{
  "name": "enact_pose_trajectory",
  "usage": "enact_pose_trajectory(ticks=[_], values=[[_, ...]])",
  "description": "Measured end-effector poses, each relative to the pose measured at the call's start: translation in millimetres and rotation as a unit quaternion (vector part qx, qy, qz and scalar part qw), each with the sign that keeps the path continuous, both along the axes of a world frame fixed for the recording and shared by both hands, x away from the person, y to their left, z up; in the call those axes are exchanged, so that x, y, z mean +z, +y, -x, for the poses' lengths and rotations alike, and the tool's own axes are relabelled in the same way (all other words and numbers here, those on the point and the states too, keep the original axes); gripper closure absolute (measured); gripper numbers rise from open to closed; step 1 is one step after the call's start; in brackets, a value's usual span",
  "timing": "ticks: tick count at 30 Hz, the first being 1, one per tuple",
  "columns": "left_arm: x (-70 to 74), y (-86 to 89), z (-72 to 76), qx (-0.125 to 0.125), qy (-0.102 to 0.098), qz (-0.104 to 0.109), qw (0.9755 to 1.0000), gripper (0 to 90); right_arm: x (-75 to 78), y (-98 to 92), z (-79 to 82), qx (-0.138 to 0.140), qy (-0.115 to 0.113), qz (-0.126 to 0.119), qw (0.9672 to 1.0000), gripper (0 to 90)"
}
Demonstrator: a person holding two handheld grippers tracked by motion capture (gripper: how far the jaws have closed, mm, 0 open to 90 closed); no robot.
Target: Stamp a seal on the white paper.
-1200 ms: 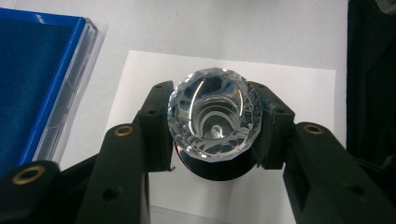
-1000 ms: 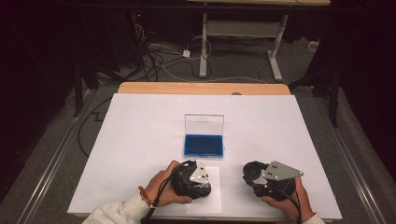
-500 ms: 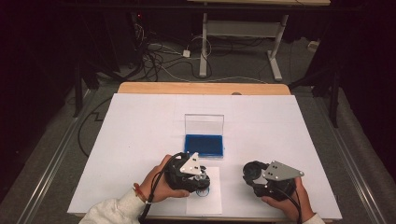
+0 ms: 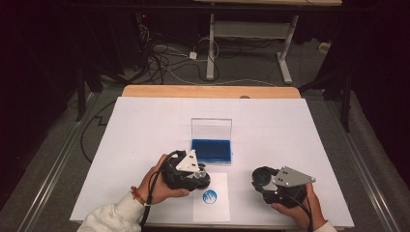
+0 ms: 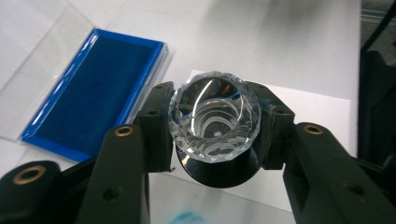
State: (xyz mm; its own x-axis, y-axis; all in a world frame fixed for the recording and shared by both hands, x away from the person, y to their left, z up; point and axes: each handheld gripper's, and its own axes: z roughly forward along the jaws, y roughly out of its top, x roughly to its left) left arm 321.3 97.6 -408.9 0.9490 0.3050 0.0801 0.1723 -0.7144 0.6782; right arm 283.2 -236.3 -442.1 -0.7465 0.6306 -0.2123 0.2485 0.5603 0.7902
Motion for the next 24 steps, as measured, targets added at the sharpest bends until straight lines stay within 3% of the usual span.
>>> enact_pose_trajectory(ticks=[6, 15, 24], values=[[1.5, 7.3, -3.4, 0.013, -0.011, 0.0, 0.9999, 54.5, 0.4, -1.0, -0.4, -0.002, -0.001, -0.001, 1.0, 38.6], [6.0, 18.0, -7.3, 0.028, -0.014, 0.012, 0.9994, 54.5, -1.1, -1.7, -2.5, -0.006, 0.001, 0.0, 1.0, 38.6], [7.3, 22.5, -9.5, 0.032, -0.018, 0.011, 0.9993, 54.5, -1.0, -3.7, -4.6, -0.01, 0.002, -0.002, 0.9999, 38.6]])
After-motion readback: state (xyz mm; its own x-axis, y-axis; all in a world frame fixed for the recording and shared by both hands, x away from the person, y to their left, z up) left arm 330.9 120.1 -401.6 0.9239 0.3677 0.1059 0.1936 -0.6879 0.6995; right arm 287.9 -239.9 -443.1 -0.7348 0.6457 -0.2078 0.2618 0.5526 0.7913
